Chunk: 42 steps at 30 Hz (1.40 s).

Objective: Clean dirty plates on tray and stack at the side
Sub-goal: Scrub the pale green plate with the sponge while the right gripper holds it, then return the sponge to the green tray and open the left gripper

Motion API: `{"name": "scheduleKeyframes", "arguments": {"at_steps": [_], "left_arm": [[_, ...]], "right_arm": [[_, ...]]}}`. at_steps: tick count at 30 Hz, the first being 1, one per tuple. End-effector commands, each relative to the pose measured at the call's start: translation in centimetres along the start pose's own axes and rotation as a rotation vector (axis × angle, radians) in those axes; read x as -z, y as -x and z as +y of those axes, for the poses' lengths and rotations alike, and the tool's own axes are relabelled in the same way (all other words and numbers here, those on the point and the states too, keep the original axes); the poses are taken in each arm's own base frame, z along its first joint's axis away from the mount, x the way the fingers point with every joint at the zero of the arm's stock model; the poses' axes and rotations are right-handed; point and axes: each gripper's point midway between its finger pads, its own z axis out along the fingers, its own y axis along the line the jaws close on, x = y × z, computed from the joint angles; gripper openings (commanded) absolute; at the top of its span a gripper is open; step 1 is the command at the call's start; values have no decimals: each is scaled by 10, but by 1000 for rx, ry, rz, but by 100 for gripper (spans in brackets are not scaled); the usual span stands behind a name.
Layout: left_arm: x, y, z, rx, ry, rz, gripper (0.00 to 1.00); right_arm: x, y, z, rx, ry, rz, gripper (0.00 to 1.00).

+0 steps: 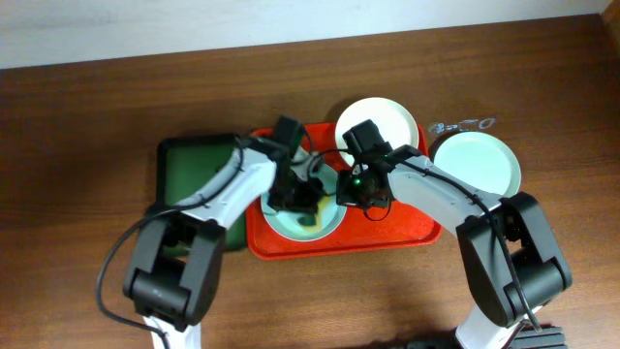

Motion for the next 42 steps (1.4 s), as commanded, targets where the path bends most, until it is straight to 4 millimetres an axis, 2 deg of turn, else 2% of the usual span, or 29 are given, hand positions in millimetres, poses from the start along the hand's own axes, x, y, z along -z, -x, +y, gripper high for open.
{"name": "scheduleKeyframes", "arguments": {"at_steps": [1, 5, 6, 8, 10, 12, 13, 17, 21, 23, 24, 25, 26, 28, 31, 33, 34, 35, 37, 38, 41, 42], "left_arm": [[77, 37, 45, 84, 171, -159, 0], [138, 32, 115, 237, 365, -203, 0], [142, 29, 124, 260, 381, -202, 0], [157, 14, 161, 348, 446, -185, 0], [167, 7, 184, 438, 491, -200, 0], [169, 3, 201, 471, 515, -215, 0], [162, 2, 206, 475, 516, -214, 0], [129, -9, 219, 477, 515, -202, 0], [122, -12, 221, 470, 515, -194, 1], [122, -12, 221, 471, 515, -194, 13], [122, -12, 221, 471, 515, -194, 27], [122, -12, 221, 471, 512, -194, 46], [122, -12, 220, 471, 511, -195, 55], [133, -6, 216, 468, 511, -213, 65], [173, 13, 205, 456, 515, -315, 69], [197, 23, 202, 453, 518, -385, 75], [211, 24, 203, 460, 521, -421, 90], [216, 23, 205, 468, 522, -433, 100], [221, 19, 211, 486, 526, -436, 99], [221, 18, 212, 489, 526, -436, 99], [220, 16, 212, 491, 526, -426, 99], [223, 15, 215, 495, 549, -430, 99]], "right_arm": [[-2, 0, 2, -1, 2, 4, 4], [-2, 0, 2, -1, 1, 3, 4], [-2, 0, 2, -1, 1, 3, 4], [-2, -2, 1, -3, -2, 9, 4], [-2, -3, 0, -4, -5, 13, 4], [-2, -3, 0, -4, -4, 12, 4], [-2, -3, 0, -4, -5, 13, 4], [-2, -3, 0, -4, -5, 13, 4], [-2, -3, 0, -4, -5, 13, 4], [-2, -3, 0, -4, -5, 13, 4], [-2, -3, 0, -4, -5, 13, 4], [-2, -3, 0, -4, -5, 13, 4], [-2, -3, 0, -4, -5, 13, 5], [-2, -3, 0, -4, -5, 13, 5], [-2, -3, 0, -4, -7, 16, 7], [-2, -3, 0, -5, -7, 16, 14], [-2, -4, 0, -5, -7, 17, 21], [-2, -4, -1, -5, -8, 19, 27], [-2, -6, -2, -7, -12, 25, 42], [-2, -7, -2, -8, -16, 29, 44], [-1, -9, -4, -10, -21, 37, 46], [-1, -9, -4, -10, -21, 38, 42]]}}
